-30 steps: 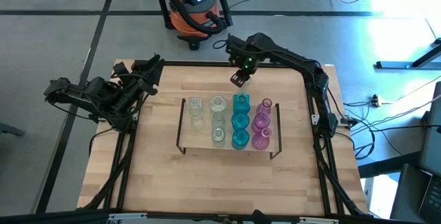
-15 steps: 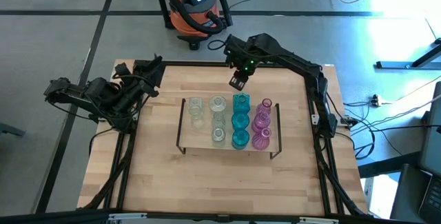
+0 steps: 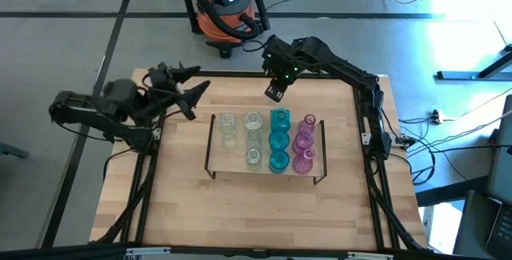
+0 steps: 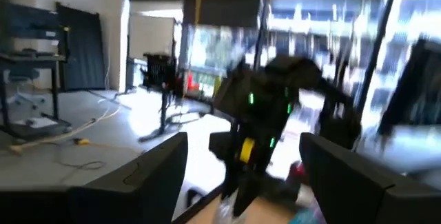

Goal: Sort vases onto shelf
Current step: Put the transparent vase on the shelf

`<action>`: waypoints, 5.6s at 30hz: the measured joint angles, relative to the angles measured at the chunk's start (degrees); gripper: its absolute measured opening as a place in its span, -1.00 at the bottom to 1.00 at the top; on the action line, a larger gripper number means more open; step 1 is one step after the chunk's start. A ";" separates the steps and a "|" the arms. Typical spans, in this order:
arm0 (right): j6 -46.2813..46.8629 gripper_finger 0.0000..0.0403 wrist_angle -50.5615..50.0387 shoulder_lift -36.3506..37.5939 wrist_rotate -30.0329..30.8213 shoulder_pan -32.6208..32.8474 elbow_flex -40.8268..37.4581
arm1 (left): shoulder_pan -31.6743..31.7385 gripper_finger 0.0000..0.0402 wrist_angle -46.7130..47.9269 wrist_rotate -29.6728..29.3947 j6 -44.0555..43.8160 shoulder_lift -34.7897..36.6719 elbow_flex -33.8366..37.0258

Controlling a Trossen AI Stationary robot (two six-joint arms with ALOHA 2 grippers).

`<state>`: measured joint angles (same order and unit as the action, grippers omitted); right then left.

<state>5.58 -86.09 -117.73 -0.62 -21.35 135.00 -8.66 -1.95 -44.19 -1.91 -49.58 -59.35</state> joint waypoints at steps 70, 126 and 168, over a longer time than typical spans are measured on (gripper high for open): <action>4.45 -0.55 26.48 6.00 -17.51 -2.24 -4.85 | 32.65 0.36 56.46 45.00 -4.16 -40.11 -42.03; 47.69 0.90 33.44 4.11 -0.66 -11.85 -43.02 | 35.74 0.36 73.52 42.78 0.81 -39.93 -41.96; 24.21 -0.02 21.91 0.05 -30.34 -10.17 -17.53 | 36.69 0.36 74.23 45.40 8.28 -39.89 -41.96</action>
<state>29.79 -64.18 -117.69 -30.96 -31.53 117.47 28.03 72.28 1.21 6.37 -89.47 -101.32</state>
